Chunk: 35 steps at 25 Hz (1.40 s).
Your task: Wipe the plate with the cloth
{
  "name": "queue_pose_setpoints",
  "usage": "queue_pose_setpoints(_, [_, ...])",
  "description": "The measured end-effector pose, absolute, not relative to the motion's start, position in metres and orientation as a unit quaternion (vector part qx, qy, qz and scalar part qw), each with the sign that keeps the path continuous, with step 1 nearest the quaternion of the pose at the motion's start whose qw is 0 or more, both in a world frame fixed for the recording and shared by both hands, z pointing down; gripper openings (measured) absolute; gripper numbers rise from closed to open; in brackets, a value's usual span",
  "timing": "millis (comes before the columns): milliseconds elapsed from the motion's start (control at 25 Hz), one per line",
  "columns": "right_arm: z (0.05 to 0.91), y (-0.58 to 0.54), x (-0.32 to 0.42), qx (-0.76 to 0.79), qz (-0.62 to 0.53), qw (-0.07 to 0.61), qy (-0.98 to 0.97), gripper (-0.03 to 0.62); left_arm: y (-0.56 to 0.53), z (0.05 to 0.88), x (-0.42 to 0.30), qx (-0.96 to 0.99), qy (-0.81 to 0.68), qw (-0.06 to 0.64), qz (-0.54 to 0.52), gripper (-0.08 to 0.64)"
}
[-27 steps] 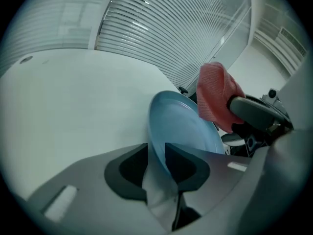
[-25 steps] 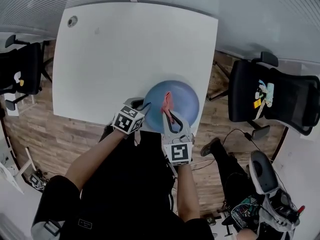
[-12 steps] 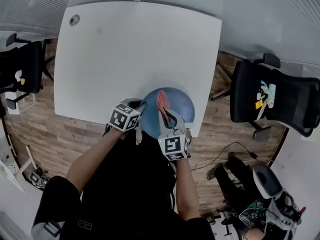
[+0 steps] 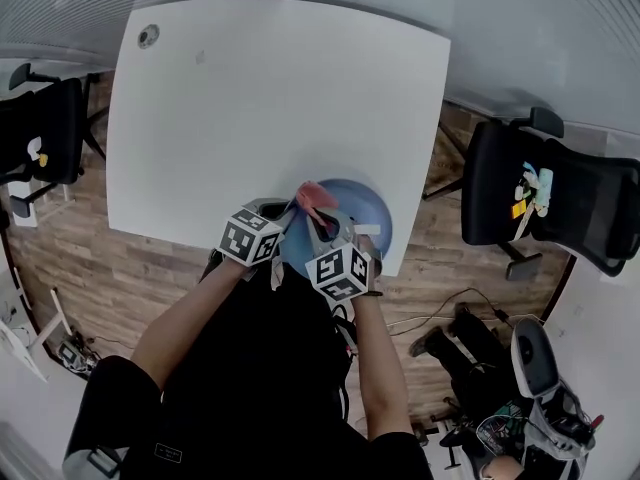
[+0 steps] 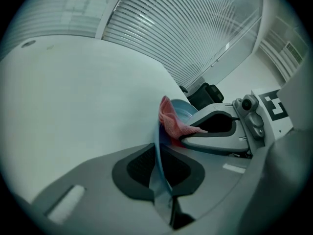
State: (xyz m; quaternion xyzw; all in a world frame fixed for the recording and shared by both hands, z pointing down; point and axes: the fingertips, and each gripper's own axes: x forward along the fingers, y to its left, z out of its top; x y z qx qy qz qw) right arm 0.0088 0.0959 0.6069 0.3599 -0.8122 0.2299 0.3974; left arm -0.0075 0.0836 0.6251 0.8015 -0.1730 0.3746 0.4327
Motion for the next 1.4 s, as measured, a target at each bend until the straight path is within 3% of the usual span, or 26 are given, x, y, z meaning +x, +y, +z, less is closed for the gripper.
queue_pose_setpoints(640, [0.625,0.075,-0.005,0.343,0.221,0.423,-0.809,0.025,0.084,0.625,-0.007,0.809,-0.16,0.424,0.374,0.023])
queue_pose_setpoints(1400, [0.63,0.059,0.045,0.404,0.176,0.489,-0.753,0.025,0.083,0.625,-0.008,0.807,-0.173,0.431,0.365,0.018])
